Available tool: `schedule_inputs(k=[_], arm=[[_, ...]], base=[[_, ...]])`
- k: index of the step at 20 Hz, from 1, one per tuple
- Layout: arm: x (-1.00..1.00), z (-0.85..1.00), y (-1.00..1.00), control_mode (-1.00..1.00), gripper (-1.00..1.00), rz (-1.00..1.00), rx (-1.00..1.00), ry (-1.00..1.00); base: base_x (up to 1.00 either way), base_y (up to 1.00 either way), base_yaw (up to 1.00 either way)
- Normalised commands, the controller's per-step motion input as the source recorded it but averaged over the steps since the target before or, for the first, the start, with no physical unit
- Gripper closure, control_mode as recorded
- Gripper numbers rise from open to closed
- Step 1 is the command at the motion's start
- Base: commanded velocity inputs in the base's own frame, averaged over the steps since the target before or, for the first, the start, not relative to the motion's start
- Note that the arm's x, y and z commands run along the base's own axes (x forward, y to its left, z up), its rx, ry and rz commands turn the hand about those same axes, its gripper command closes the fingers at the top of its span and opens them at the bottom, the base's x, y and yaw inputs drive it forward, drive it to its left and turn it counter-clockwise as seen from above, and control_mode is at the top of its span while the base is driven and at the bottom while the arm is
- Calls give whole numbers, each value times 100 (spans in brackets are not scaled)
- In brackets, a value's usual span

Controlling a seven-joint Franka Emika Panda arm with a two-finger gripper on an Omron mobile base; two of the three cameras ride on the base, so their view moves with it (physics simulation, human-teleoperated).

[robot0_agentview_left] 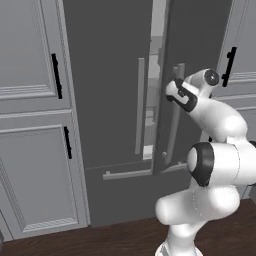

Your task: Take the strawberry from the fridge and place it on top of the pancake, located on the dining counter.

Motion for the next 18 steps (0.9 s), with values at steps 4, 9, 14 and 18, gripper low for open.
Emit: schedule_inputs(k=[4,9,14,18], arm=[[-69,-13,-100,-100,100,0,6,13],[-81,-1,-100,-100,100,0,10,10],[-72,0,-100,-100,100,0,11,7],[-90,0,-55,-100,-100,-1,5,0]], base=[[0,0,0],[0,0,0],[0,0,0],[0,0,0]])
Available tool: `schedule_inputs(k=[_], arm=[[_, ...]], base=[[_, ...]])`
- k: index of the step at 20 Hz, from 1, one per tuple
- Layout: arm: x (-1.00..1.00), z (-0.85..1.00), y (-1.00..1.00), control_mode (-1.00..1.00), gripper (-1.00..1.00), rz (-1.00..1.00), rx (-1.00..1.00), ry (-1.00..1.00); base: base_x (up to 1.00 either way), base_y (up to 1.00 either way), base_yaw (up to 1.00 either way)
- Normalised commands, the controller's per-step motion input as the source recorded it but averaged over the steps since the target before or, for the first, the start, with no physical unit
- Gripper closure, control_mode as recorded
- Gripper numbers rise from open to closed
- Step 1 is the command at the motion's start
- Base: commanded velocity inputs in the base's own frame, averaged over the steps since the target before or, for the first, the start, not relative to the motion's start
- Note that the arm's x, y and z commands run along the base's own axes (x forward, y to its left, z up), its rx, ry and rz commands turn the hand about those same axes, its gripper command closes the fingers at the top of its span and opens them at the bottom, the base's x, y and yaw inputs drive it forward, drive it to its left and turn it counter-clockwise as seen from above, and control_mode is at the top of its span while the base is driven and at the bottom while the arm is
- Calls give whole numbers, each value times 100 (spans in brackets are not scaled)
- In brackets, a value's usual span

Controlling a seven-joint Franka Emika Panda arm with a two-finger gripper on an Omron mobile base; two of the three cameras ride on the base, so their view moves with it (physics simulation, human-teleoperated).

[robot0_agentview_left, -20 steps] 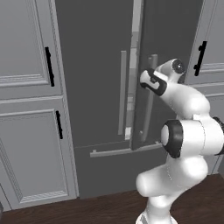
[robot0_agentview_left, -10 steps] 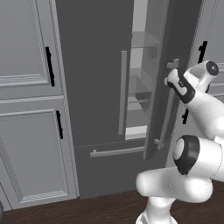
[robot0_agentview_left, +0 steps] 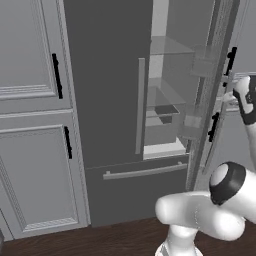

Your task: Take the strawberry from the fridge and place it on top of the pancake, located on the dining counter.

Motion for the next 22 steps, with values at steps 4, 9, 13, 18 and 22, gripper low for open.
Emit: schedule_inputs(k=[4,9,13,18,22], arm=[[-100,14,12,-100,-100,-10,-9,-4],[-67,33,88,-100,-100,-5,-44,13],[-16,11,86,-100,-100,0,-50,35],[-19,-8,92,-100,-100,7,-58,52],[-12,-15,83,-100,-100,12,-62,43]], base=[[0,0,0],[0,0,0],[0,0,0],[0,0,0],[0,0,0]])
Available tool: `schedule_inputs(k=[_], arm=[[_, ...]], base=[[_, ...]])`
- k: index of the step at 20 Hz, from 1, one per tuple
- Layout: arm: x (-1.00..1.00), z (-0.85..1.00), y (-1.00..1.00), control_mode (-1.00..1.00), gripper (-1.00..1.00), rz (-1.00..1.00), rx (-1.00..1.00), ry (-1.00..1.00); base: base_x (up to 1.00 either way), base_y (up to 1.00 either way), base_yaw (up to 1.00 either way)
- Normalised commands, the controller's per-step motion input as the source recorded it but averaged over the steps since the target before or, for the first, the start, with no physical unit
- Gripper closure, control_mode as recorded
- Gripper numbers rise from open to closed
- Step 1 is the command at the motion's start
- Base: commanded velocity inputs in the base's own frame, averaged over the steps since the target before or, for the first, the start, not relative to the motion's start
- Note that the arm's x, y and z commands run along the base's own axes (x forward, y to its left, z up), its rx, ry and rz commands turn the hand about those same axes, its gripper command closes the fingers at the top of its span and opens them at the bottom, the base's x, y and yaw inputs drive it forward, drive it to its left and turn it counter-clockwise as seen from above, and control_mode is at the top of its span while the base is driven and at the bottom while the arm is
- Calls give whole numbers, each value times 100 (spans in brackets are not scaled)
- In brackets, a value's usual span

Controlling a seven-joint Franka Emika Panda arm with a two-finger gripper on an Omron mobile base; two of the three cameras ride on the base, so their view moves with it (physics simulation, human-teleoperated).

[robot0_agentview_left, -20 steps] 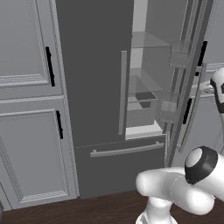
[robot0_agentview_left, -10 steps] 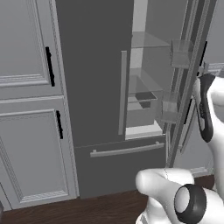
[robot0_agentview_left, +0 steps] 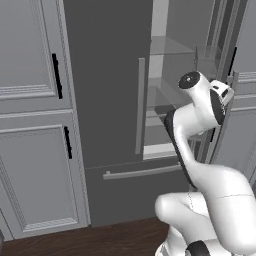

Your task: Take the strawberry from the fridge and place it on top of the pancake, located on the dining counter.

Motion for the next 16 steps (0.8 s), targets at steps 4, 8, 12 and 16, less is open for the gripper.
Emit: schedule_inputs(k=[4,8,12,16], arm=[[24,-17,28,-100,-100,19,-50,59],[48,-21,-18,-100,-100,7,-4,37],[93,2,-25,-100,-100,16,0,21],[67,4,-24,-100,-100,17,-2,17]], base=[[0,0,0],[0,0,0],[0,0,0],[0,0,0]])
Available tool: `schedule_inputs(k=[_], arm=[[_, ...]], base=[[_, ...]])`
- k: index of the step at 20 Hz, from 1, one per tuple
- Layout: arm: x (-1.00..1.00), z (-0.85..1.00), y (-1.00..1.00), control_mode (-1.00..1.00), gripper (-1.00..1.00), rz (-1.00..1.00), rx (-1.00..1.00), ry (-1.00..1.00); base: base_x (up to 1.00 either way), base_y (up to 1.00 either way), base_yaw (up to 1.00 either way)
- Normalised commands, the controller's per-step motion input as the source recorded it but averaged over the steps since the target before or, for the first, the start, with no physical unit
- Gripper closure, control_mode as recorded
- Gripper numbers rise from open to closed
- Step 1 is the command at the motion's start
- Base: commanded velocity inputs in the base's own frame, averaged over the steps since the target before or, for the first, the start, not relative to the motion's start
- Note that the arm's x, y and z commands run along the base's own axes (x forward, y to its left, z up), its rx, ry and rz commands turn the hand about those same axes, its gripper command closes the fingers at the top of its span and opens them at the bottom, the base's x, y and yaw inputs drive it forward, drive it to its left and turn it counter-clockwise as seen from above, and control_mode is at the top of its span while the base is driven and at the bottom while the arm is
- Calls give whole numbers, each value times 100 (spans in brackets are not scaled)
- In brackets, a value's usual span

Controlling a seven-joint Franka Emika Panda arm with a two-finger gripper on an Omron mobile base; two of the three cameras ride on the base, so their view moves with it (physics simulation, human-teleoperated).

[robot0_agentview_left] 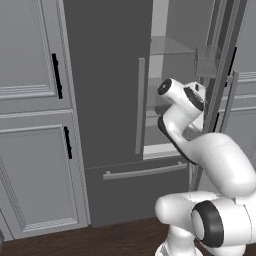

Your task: Take the strawberry from the fridge and place it on top of the pancake, located on the dining counter.

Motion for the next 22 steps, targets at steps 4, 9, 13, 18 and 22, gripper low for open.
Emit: schedule_inputs(k=[4,9,13,18,22], arm=[[61,-19,-1,-100,-100,14,-11,23],[58,-34,-11,-100,-100,16,-17,19],[57,-31,-37,-100,-100,14,-13,6],[-2,-12,-54,-100,-100,0,-3,5],[-13,0,-77,-100,-100,0,4,1]], base=[[0,0,0],[0,0,0],[0,0,0],[0,0,0],[0,0,0]])
